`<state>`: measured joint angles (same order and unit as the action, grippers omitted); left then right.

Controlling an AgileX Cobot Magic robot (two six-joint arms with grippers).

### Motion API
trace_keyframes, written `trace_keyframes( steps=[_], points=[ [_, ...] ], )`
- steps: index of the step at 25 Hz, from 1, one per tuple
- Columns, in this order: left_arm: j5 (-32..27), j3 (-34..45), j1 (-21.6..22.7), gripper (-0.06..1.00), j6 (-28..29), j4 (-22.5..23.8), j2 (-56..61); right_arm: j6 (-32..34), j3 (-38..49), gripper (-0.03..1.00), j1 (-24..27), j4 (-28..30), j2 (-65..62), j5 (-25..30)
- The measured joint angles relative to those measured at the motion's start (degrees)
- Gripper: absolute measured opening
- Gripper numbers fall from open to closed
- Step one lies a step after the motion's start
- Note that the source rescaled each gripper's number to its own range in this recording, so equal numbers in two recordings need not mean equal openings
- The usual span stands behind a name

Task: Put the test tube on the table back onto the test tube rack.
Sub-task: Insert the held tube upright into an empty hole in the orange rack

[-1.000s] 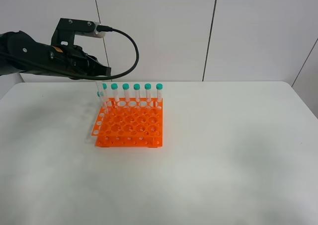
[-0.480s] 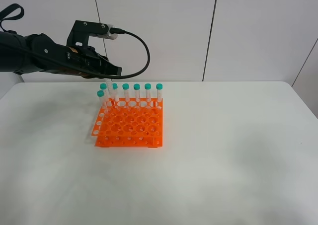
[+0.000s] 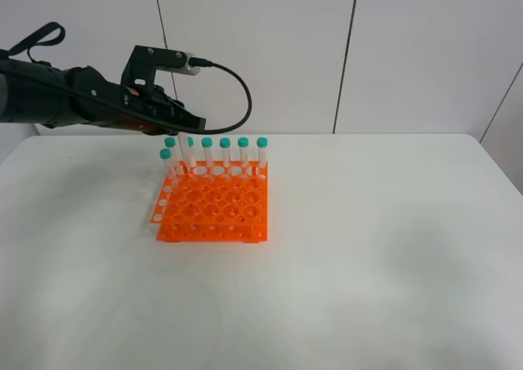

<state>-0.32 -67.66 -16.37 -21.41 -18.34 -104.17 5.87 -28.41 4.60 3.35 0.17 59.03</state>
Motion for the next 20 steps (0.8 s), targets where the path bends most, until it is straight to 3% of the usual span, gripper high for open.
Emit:
trace_keyframes(
  steps=[9,20],
  points=[
    [3.7,-0.4,1.9,0.0,0.7,-1.1,-1.5,0.0,0.0,0.0,0.0,0.0,0.0,0.0],
    [4.2,-0.4,3.0,0.0,1.8,-1.3,-1.6,0.0,0.0,0.0,0.0,0.0,0.0,0.0]
  ],
)
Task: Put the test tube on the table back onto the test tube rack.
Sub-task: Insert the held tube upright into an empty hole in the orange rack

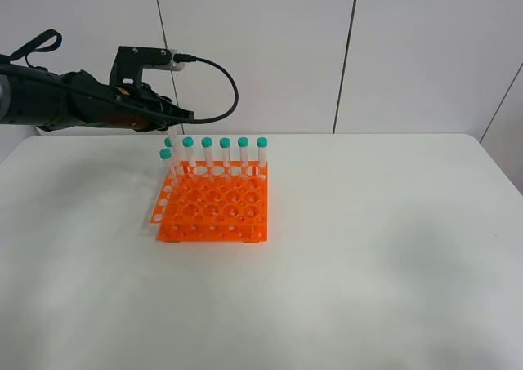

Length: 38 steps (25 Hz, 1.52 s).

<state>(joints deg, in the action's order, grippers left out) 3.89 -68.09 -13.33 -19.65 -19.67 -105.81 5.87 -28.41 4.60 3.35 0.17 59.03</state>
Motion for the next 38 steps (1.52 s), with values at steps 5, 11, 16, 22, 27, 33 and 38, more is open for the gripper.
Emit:
trace_keyframes(
  steps=[5,11,16,22,27,33,38],
  points=[
    [-0.8,0.0,-0.1,0.0,2.1,0.0,0.0,0.0,0.0,0.0,0.0,0.0,0.0,0.0],
    [-0.4,0.1,-0.8,0.0,2.3,0.0,-0.3,0.0,0.0,0.0,0.0,0.0,0.0,0.0],
    [1.7,2.9,-1.1,0.0,2.4,0.1,0.0,0.0,0.0,0.0,0.0,0.0,0.0,0.0],
    [1.7,3.3,-1.1,0.0,3.4,0.4,0.4,0.0,0.0,0.0,0.0,0.0,0.0,0.0],
    [1.9,3.5,-1.2,0.0,3.5,1.1,1.6,0.0,0.0,0.0,0.0,0.0,0.0,0.0],
    [1.5,3.7,-2.3,0.0,3.6,1.1,1.8,0.0,0.0,0.0,0.0,0.0,0.0,0.0],
    [1.4,3.7,-2.4,0.0,4.7,1.1,2.1,0.0,0.0,0.0,0.0,0.0,0.0,0.0]
  ],
)
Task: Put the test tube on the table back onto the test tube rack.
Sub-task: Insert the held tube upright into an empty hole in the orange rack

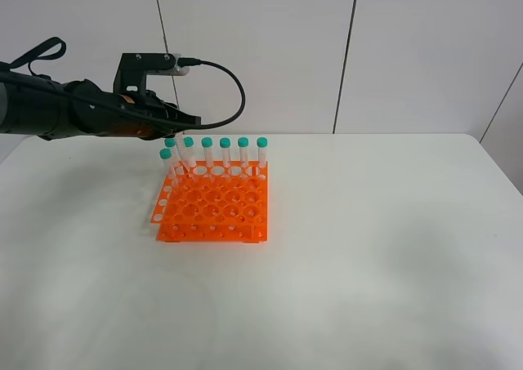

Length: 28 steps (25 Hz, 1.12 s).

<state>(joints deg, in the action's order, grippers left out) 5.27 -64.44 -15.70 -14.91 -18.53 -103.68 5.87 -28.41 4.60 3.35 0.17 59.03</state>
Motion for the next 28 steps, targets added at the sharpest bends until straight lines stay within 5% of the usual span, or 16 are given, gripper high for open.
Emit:
trace_keyframes(
  steps=[28],
  points=[
    [3.3,2.3,-1.1,0.0,1.7,0.2,-0.2,0.0,0.0,0.0,0.0,0.0,0.0,0.0]
  ],
)
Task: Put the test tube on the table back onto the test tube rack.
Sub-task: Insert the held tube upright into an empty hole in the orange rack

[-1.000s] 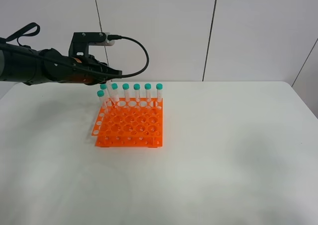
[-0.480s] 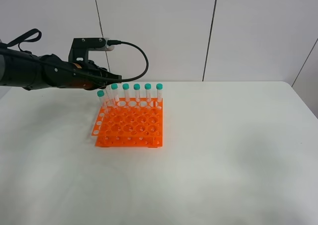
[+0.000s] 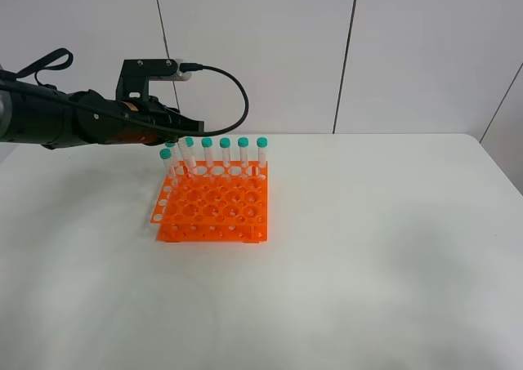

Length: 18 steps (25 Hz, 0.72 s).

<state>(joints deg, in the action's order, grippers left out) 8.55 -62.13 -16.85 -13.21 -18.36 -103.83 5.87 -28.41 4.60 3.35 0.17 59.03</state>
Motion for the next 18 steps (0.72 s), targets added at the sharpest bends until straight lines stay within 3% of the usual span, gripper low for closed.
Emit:
trace_keyframes(
  steps=[18],
  points=[
    [0.9,0.5,0.0,0.0,0.0,0.0,-0.9,0.0,0.0,0.0,0.0,0.0,0.0,0.0]
  ],
)
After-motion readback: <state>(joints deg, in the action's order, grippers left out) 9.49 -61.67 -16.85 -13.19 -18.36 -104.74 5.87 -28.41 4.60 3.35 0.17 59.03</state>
